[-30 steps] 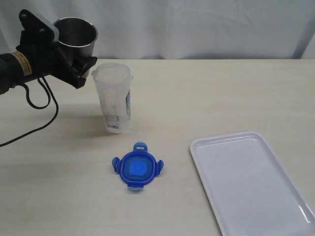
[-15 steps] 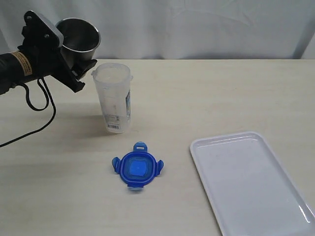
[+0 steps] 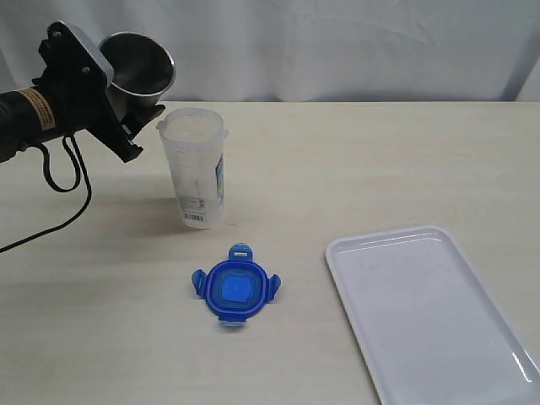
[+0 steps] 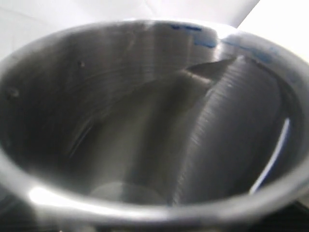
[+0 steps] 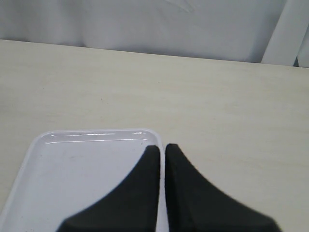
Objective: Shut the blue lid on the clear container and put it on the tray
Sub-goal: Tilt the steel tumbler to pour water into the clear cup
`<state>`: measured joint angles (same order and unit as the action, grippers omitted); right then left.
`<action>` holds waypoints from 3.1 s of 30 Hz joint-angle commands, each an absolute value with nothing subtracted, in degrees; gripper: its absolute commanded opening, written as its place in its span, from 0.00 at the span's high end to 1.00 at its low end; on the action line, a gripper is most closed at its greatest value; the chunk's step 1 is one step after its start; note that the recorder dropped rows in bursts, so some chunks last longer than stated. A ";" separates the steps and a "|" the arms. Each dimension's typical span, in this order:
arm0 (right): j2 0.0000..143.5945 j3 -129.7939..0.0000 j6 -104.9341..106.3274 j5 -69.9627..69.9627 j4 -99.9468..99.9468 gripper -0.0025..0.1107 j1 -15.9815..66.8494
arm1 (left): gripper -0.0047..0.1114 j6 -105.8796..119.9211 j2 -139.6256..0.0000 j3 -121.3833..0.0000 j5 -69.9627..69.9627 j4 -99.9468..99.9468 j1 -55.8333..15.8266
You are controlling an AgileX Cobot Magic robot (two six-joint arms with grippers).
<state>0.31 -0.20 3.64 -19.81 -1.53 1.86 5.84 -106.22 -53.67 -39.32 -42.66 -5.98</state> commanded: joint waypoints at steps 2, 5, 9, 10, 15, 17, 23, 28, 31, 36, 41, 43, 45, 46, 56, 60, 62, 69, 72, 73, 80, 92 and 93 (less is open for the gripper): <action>0.00 0.00 3.67 -19.61 -1.76 0.94 1.50 | 0.96 7.56 -105.00 -54.52 -42.33 -41.49 -6.06; 0.00 0.00 3.67 -19.61 -1.76 0.94 1.50 | 0.96 9.02 -105.00 -54.52 -42.10 -41.49 -6.06; 0.00 0.00 3.67 -19.61 -1.76 0.94 1.50 | 0.96 10.06 -105.00 -54.52 -42.20 -41.38 -6.06; 0.00 0.00 3.67 -19.61 -1.76 0.94 1.50 | 0.96 10.70 -105.00 -54.52 -42.20 -41.38 -6.06; 0.00 0.00 3.67 -19.61 -1.76 0.94 1.50 | 0.96 12.41 -105.00 -54.52 -42.20 -41.38 -6.06; 0.00 0.00 3.67 -19.61 -1.76 0.94 1.50 | 0.96 13.43 -105.00 -54.52 -42.20 -41.38 -6.06; 0.00 0.00 3.67 -19.61 -1.76 0.94 1.50 | 0.96 15.11 -105.00 -54.52 -42.20 -41.38 -6.06; 0.00 0.00 3.67 -19.61 -1.76 0.94 1.50 | 0.96 16.64 -105.00 -54.52 -42.20 -41.38 -6.06; 0.00 0.00 3.67 -19.61 -1.76 0.94 1.50 | 0.96 16.95 -105.00 -54.52 -42.20 -41.38 -6.06; 0.00 0.00 3.77 -19.61 -1.76 0.94 1.50 | 0.96 18.81 -105.00 -54.52 -42.20 -41.38 -6.06; 0.00 0.00 3.77 -19.61 -1.76 0.94 1.50 | 0.96 19.28 -105.00 -54.52 -42.31 -41.28 -6.06; 0.00 0.00 3.77 -19.61 -1.76 0.94 1.50 | 0.96 19.28 -105.00 -54.52 -42.31 -41.28 -6.06; 0.00 0.00 3.77 -19.61 -1.76 0.94 1.50 | 0.96 19.28 -105.00 -54.52 -42.31 -41.28 -6.06; 0.00 0.00 3.77 -19.61 -1.76 0.94 1.50 | 0.96 19.28 -105.00 -54.52 -42.31 -41.28 -6.06; 0.00 0.00 3.66 -19.61 -1.76 0.94 1.50 | 0.96 21.31 -105.00 -54.52 -42.32 -41.17 -6.06; 0.00 0.00 3.66 -19.61 -1.76 0.94 1.50 | 0.96 21.72 -105.00 -54.52 -42.32 -41.17 -6.06; 0.00 0.00 3.66 -19.61 -1.76 0.94 1.50 | 0.96 22.43 -105.00 -54.52 -42.32 -41.17 -6.06; 0.00 0.00 3.66 -19.61 -1.76 0.94 1.50 | 0.96 22.43 -105.00 -54.52 -42.32 -41.17 -6.06; 0.00 0.00 3.66 -19.61 -1.76 0.94 1.50 | 0.96 22.69 -105.00 -54.52 -42.32 -41.17 -6.06; 0.00 0.00 3.66 -19.61 -1.76 0.94 1.50 | 0.96 22.90 -105.00 -54.52 -42.32 -41.17 -6.06; 0.00 0.00 3.80 -19.61 -1.76 0.94 1.50 | 0.96 24.19 -105.00 -54.52 -42.13 -41.17 -6.06; 0.00 0.00 3.80 -19.61 -1.76 0.94 1.50 | 0.96 25.25 -105.00 -54.52 -42.16 -41.17 -6.06; 0.00 0.00 3.80 -19.61 -1.76 0.94 1.50 | 0.96 25.25 -105.00 -54.52 -42.16 -41.17 -6.06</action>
<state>0.31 -0.20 3.64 -19.81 -1.53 1.86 24.86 -106.22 -53.67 -39.09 -42.66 -5.98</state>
